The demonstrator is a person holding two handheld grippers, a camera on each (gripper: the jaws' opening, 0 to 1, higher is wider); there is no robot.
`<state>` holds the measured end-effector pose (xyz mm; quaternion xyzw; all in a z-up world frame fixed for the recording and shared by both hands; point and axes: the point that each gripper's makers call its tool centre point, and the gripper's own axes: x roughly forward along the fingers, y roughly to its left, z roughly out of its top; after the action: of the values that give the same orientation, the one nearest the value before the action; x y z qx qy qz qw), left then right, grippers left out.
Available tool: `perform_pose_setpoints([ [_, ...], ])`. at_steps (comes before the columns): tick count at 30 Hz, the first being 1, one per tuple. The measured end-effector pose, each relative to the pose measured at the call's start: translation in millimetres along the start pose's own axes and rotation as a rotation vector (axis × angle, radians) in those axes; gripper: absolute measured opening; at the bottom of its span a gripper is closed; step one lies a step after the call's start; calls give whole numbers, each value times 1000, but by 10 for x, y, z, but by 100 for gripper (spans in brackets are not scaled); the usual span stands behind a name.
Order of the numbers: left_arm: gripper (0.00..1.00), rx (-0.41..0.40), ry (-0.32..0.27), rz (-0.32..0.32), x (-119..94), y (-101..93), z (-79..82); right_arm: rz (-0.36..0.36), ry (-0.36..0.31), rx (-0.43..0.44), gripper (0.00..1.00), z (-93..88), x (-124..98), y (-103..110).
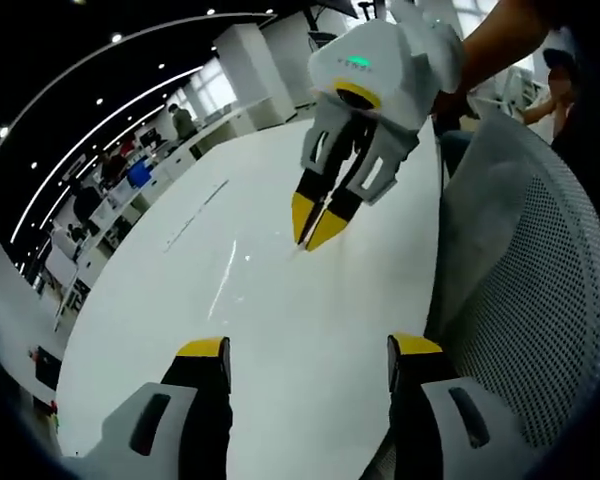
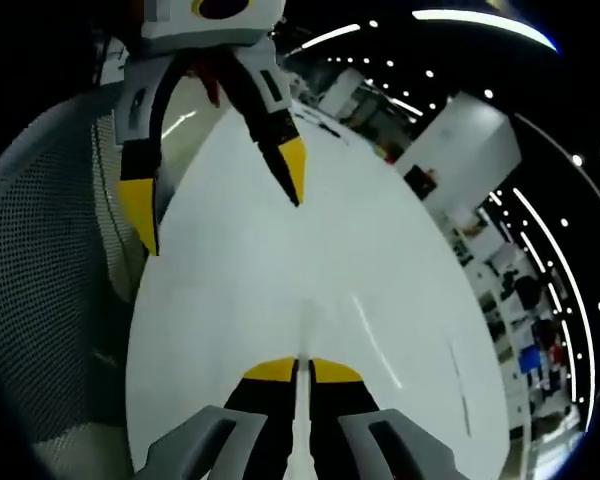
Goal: Open the resealable bag by pulling the two sides of the seal apart until the entire bag opening is separated and visibly accessible.
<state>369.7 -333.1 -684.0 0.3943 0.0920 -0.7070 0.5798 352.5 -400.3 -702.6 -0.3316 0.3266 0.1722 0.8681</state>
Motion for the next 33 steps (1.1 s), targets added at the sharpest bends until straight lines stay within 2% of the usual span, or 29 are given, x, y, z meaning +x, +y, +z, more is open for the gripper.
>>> perform_pose_setpoints([
  [6,60,37,-22,-23,45,24,67,15,-29,31,0,119,-25,49],
  [14,56,132,-5,-34,66,58,53,40,-51,22,0,242,-37,140],
  [19,54,158,-2,-47,83,29,51,57,-62,16,0,308,-31,215],
  [26,45,160,-22,-59,93,-6,98,81,-72,9,0,370,-17,303],
  [30,32,158,-15,-83,98,-46,85,97,-78,7,0,403,-12,358],
  [33,33,165,-16,-85,103,-51,87,107,-80,-1,0,423,-12,396],
])
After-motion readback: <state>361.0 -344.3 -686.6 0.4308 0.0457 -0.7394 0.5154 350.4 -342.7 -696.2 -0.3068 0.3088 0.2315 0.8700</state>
